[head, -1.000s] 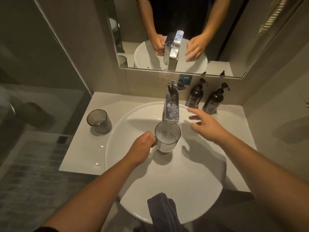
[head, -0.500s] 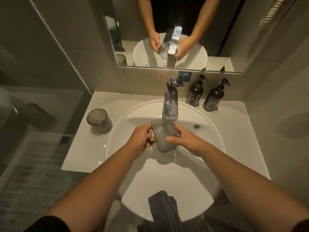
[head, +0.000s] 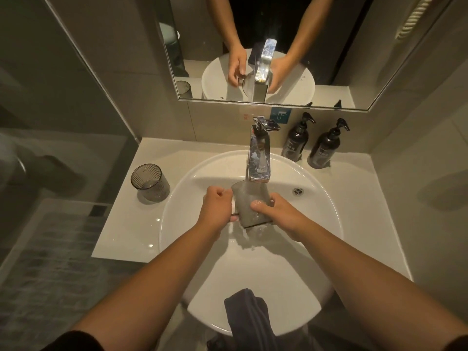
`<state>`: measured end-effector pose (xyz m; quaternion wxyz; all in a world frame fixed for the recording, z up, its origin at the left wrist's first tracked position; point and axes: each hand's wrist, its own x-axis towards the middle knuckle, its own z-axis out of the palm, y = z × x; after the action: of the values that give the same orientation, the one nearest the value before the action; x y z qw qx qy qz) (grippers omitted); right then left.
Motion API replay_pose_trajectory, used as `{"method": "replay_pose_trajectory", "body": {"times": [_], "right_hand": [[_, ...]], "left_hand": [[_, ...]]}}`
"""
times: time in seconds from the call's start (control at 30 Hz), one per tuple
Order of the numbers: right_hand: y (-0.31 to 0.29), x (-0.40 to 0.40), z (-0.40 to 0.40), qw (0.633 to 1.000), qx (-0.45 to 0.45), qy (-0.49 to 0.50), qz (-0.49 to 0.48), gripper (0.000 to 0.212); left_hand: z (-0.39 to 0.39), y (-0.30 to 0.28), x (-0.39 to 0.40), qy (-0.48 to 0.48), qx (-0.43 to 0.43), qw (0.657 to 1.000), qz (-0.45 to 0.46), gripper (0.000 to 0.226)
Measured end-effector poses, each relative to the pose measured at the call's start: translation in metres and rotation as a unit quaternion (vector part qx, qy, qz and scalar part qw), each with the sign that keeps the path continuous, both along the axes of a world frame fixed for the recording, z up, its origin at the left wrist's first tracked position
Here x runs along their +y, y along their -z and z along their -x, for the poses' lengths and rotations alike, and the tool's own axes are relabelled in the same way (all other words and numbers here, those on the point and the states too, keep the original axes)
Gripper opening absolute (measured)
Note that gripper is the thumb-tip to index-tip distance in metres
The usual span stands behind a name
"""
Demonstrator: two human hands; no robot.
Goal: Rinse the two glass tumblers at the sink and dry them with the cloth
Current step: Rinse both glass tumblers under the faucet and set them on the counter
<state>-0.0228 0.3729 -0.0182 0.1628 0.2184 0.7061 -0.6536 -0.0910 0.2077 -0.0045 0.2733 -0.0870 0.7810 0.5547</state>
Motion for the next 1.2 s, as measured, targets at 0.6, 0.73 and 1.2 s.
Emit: {"method": "replay_pose_trajectory", "body": {"times": [0.6, 0.73, 1.2], "right_hand": [[-0.009, -0.025, -0.022, 0.973, 0.086, 0.033, -0.211, 0.088], [-0.012, -0.024, -0.029, 0.974, 0.107, 0.016, -0.199, 0.086], [-0.021, -0.012, -0.029, 0.980, 0.125, 0.020, -0.153, 0.078]], "left_hand": [[-0.019, -0.002, 0.014, 0.043, -0.056, 0.993, -0.099, 0.061], [-0.019, -0.005, 0.011, 0.057, -0.053, 0.986, -0.147, 0.042], [-0.018, -0.009, 0.022, -0.048, -0.160, 0.957, -0.238, 0.051]]}}
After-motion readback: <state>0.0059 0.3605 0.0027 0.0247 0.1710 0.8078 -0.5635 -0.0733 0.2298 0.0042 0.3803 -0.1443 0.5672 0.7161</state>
